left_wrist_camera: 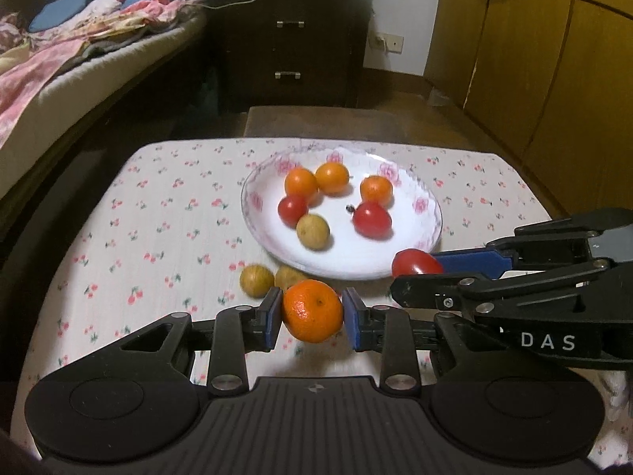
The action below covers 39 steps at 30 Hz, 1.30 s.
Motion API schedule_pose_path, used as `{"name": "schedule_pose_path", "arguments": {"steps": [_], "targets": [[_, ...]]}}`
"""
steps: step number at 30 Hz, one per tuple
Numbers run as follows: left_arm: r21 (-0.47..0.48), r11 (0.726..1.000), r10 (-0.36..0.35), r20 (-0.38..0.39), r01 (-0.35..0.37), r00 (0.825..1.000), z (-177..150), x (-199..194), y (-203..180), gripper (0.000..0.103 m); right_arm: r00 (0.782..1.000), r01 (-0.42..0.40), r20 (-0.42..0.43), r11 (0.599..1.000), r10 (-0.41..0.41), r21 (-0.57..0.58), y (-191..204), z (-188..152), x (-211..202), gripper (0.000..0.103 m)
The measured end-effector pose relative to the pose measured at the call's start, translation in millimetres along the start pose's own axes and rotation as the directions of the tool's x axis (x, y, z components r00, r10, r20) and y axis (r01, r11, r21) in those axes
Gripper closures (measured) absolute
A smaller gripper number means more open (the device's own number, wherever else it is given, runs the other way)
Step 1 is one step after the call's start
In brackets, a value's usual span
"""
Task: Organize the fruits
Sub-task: 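Carry the tomato and orange onto the white plate and release them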
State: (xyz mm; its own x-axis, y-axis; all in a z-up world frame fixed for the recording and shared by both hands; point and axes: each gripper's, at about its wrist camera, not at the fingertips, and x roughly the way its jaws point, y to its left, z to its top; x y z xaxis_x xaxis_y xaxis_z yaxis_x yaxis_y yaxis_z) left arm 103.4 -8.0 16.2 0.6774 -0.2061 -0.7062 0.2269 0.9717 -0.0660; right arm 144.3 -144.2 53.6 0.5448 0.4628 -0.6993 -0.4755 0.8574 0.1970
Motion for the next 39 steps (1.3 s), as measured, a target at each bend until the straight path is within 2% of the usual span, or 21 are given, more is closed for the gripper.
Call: {"name": "schedule_pose_path", "arguments": {"steps": [10, 31, 39], "targets": [[0.034, 0.999, 0.008, 0.008, -0.009, 1.0, 32, 34, -1, 0.064, 0.998, 0.057, 0.031, 0.997, -0.058, 0.047, -28, 23, 16, 0.05], [0.028, 0.999, 0.03, -0.042, -0.029, 0.999, 38, 65, 1, 0.063, 0.996, 0.088, -0.004, 0.993, -0.088, 0.078, -47, 27, 43, 0.049], [0.018, 0.999, 0.036, -0.037, -0.035, 0.999, 40, 66, 1, 0.053, 0.996, 0.094, -0.001, 0.991, -0.094, 0.093, -51, 27, 43, 0.049]]}}
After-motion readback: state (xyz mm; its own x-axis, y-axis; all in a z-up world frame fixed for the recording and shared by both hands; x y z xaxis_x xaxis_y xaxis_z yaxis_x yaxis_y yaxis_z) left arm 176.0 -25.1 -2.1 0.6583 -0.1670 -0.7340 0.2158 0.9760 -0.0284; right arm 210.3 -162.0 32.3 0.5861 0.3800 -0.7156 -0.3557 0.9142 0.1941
